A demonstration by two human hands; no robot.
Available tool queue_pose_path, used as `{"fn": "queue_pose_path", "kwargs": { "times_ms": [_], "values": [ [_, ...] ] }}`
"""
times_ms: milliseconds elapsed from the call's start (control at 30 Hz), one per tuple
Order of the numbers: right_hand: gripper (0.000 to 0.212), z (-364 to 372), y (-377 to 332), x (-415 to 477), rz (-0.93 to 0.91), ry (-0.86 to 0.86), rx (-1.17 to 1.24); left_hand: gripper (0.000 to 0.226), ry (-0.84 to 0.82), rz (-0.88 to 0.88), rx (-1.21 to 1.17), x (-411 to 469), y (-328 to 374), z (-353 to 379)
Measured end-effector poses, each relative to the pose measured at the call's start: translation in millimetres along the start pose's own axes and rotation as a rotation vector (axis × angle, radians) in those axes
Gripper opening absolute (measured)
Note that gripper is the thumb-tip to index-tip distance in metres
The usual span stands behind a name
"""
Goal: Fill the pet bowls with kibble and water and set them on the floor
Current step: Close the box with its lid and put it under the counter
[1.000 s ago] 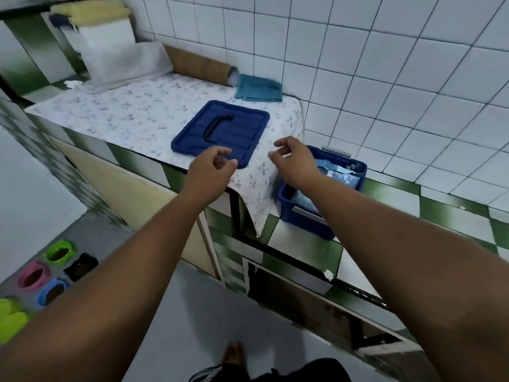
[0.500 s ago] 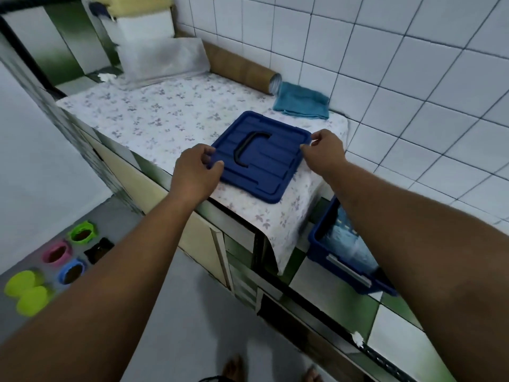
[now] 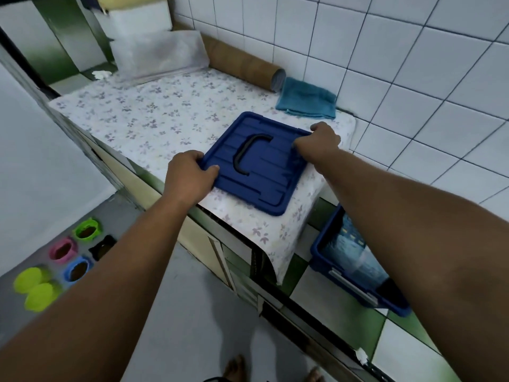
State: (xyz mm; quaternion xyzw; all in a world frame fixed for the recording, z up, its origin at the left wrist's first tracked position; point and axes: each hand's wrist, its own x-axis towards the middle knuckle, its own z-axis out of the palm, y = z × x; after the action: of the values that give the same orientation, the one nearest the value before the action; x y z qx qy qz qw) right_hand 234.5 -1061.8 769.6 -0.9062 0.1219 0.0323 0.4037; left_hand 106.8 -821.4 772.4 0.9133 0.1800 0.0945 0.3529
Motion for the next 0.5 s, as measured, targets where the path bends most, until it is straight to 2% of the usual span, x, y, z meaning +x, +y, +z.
{"fn": "queue_pose_path", "kwargs": {
  "times_ms": [133, 200, 300, 367, 433, 500],
  "values": [
    [0.054, -10.4, 10.2, -4.3, 0.054, 0.045, 0.21, 0.021, -0.008, 0.043, -0.072, -4.6, 10.5, 7.8],
    [0.061, -17.4, 18.7, -7.7, 0.071, 0.075, 0.33, 0.024, -0.004, 0.02, -0.151, -5.1, 12.1, 11.6],
    [0.056, -34.9, 37.8, -12.3, 0.106, 0.095, 0.483, 0.029, -0.024, 0.012, -0.243, -7.8, 23.6, 18.1],
    [0.045, -51.6, 52.2, -15.8, 0.145, 0.125, 0.559, 0.03, -0.045, 0.047, -0.249, -10.8, 36.7, 24.9],
    [0.024, -71.6, 65.6, -22.7, 0.175, 0.179, 0.605, 0.031, -0.072, 0.09, -0.276, -14.6, 50.4, 34.4],
    [0.038, -93.0, 83.1, -28.1, 0.189, 0.22, 0.647, 0.031, -0.114, 0.101, -0.308, -19.6, 63.7, 46.7]
  ]
}}
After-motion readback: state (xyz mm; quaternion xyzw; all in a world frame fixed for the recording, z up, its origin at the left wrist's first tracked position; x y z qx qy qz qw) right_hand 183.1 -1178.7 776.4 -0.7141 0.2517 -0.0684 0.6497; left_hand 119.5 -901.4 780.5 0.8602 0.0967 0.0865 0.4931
